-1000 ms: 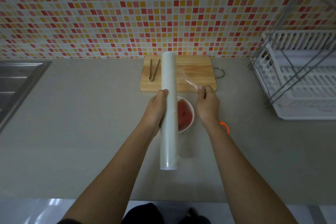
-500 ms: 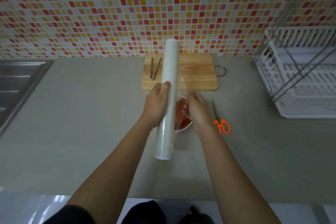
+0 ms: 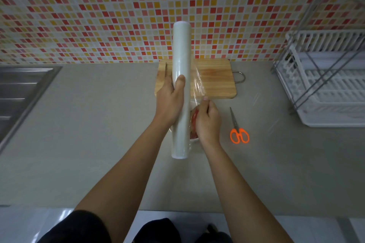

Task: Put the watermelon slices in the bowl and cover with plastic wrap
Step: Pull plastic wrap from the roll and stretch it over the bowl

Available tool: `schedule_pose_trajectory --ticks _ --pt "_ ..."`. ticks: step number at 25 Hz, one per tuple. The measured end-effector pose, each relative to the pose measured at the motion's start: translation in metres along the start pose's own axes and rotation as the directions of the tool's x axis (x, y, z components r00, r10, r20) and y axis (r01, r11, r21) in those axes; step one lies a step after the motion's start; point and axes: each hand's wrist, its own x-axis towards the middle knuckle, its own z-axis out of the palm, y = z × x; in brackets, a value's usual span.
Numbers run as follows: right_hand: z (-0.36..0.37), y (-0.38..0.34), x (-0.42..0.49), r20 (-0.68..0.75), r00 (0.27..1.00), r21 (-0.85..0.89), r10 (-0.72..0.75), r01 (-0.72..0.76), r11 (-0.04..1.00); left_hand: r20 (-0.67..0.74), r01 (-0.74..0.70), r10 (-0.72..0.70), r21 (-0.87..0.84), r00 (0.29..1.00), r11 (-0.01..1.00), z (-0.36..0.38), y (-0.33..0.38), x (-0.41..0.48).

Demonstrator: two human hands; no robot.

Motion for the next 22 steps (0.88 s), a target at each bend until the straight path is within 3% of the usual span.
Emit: schedule_pose_trajectory --ticks 3,7,11,13,14,16,17,18,20,22 --pt "-0.006 0.003 0.002 -0.069 0.989 -0.066 -0.129 0.124 0.990 0.006 -0.012 0.012 0.018 1.000 1.000 -0.005 0.004 0.001" --pt "-0.018 0.011 0.005 -0.157 0.959 -0.130 -0.236 0.217 0.968 0.117 0.006 -0.007 0.017 0.993 1.000 -0.009 0.007 0.004" --pt "-0.028 0.019 0.002 -0.208 0.966 -0.007 -0.152 0.154 0.988 0.165 0.034 -0.026 -0.049 0.986 0.998 -0.008 0.010 -0.002" --pt "-0.030 0.019 0.003 -0.074 0.997 0.231 0.020 -0.003 0.973 0.201 0.078 -0.061 -0.078 0.978 0.994 -0.009 0.012 -0.006" --pt "-0.030 0.016 0.008 0.085 0.987 0.340 0.137 -0.158 0.927 0.225 0.110 -0.088 -0.089 0.970 0.990 -0.010 0.012 -0.007" --pt "-0.030 0.007 0.019 0.439 0.849 0.434 0.295 -0.487 0.758 0.253 0.171 -0.145 -0.085 0.957 0.982 -0.011 0.011 -0.009" --pt "-0.028 0.006 0.025 0.526 0.791 0.420 0.312 -0.560 0.714 0.254 0.203 -0.176 -0.084 0.951 0.976 -0.012 0.009 -0.010" --pt "-0.026 0.004 0.030 0.538 0.781 0.397 0.318 -0.567 0.722 0.252 0.240 -0.210 -0.097 0.945 0.966 -0.013 0.007 -0.012" --pt "-0.021 0.006 0.034 0.393 0.866 0.322 0.308 -0.444 0.836 0.262 0.303 -0.257 -0.153 0.930 0.941 -0.016 0.000 -0.015" --pt "-0.020 0.010 0.038 0.149 0.963 0.179 0.226 -0.251 0.951 0.252 0.302 -0.256 -0.164 0.933 0.939 -0.018 -0.010 -0.015"
